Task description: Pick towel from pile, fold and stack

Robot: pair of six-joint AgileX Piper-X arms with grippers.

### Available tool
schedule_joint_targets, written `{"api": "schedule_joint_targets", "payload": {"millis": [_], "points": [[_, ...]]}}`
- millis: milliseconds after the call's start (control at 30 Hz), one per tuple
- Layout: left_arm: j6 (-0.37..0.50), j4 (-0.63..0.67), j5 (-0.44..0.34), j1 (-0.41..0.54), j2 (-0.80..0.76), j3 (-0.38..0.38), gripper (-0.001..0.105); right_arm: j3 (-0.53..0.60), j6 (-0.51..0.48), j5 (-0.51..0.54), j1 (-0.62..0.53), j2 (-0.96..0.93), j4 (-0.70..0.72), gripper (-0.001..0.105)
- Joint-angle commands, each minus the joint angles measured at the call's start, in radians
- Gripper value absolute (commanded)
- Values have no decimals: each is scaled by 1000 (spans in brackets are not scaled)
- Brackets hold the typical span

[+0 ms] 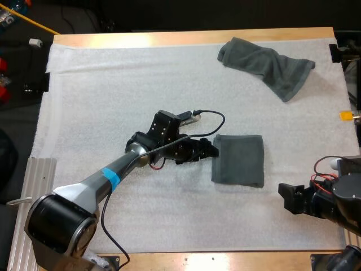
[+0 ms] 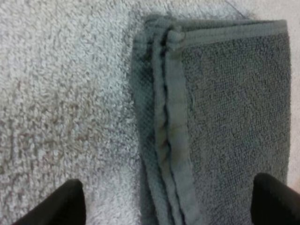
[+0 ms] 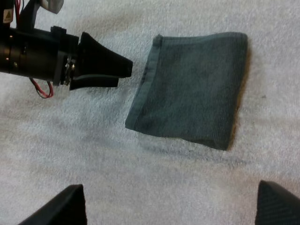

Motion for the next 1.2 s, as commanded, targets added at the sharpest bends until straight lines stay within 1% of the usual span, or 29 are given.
{"api": "schedule_joint_targets", "payload": {"millis": [0, 67, 167, 233, 367, 433, 500, 633, 733, 767, 933, 1033, 1100, 1167], "points": [[-6, 4, -9, -5, -5, -7, 71, -5, -9, 6, 1, 0, 8, 71], [-6, 12, -10, -6, -5, -9, 71, -5, -9, 6, 1, 0, 8, 71], [12, 82, -52, -22, 2, -34, 71, -5, -9, 6, 1, 0, 8, 71], [46, 118, -69, -42, 16, -61, 71, -5, -9, 6, 1, 0, 8, 71], [48, 176, -102, -80, 59, -132, 71, -5, -9, 6, 1, 0, 8, 71], [48, 222, -106, -87, 94, -175, 71, -5, -9, 6, 1, 0, 10, 71], [48, 286, -97, -87, 135, -214, 71, -5, -9, 6, 1, 0, 20, 71], [54, 371, -68, -87, 186, -272, 70, -5, -12, 6, 1, 0, 32, 71], [54, 353, 18, -90, 196, -299, 69, -5, -11, 6, 1, 0, 32, 71], [50, 345, 29, -95, 197, -305, 69, -5, -12, 6, 1, 0, 32, 71], [38, 337, 49, -135, 216, -336, 69, -5, -12, 6, 1, 0, 32, 71], [15, 334, 90, -169, 245, -348, 68, -5, -12, 6, 1, 0, 32, 71], [15, 336, 73, -186, 251, -359, 65, -5, -12, 6, 1, 0, 32, 71], [17, 326, 74, -189, 251, -362, 61, -5, -12, 6, 1, 0, 32, 71]]}}
